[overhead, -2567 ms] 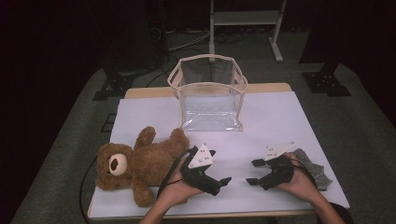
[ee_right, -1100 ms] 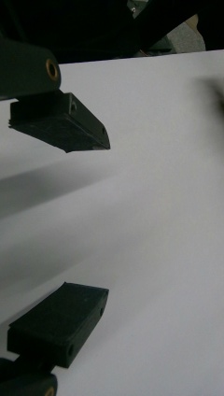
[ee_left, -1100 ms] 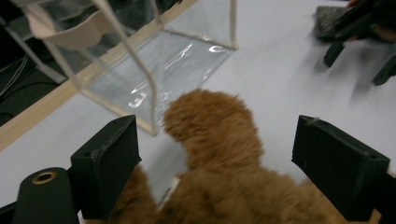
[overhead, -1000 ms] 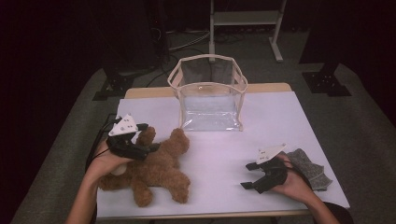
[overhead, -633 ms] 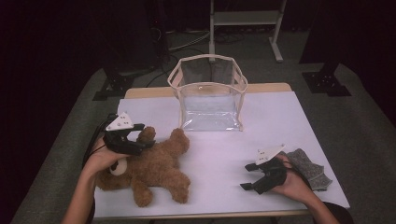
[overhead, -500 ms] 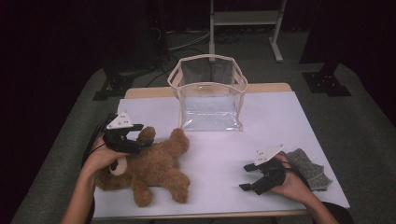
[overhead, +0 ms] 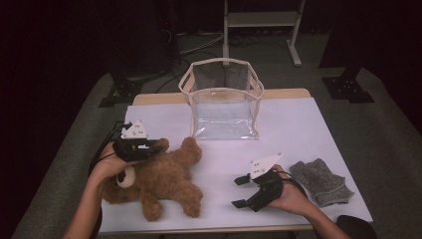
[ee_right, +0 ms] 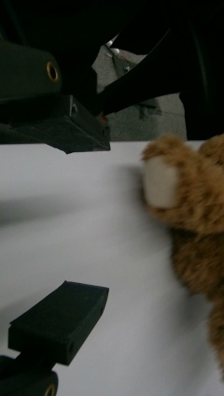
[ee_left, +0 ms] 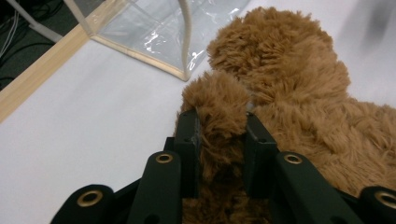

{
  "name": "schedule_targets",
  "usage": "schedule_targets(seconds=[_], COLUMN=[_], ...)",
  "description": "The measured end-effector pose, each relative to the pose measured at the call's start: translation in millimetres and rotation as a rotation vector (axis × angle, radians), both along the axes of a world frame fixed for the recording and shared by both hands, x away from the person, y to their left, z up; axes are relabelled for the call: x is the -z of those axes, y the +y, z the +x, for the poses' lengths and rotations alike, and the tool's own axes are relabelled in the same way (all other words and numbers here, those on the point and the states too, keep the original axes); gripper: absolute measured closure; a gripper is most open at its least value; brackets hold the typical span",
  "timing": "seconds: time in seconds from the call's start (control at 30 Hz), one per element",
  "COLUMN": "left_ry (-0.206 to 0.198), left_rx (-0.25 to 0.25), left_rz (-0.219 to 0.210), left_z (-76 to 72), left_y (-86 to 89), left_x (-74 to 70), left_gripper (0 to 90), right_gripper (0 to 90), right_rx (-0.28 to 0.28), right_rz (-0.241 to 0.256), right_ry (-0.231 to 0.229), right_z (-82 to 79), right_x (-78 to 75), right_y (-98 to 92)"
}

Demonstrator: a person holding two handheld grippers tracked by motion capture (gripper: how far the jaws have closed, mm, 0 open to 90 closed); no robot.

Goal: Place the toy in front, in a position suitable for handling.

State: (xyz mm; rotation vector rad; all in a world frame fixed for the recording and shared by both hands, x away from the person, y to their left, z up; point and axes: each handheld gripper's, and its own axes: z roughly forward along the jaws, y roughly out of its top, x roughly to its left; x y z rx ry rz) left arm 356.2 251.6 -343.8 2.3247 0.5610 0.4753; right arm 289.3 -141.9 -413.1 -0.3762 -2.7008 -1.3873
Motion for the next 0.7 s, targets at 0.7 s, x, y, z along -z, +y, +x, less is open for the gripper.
schedule_targets(seconds=[0.7], left_ry=[0.012], left_rx=[0.021], left_rz=[-0.060], left_z=[-3.9], left_y=[9.3], left_x=[-4.6], left_gripper=[74.0], right_gripper=[26.5], right_rx=[-0.077], right_rz=[-0.060], right_ry=[0.067], right_z=[2.2], right_x=[18.0], right_y=[116.5])
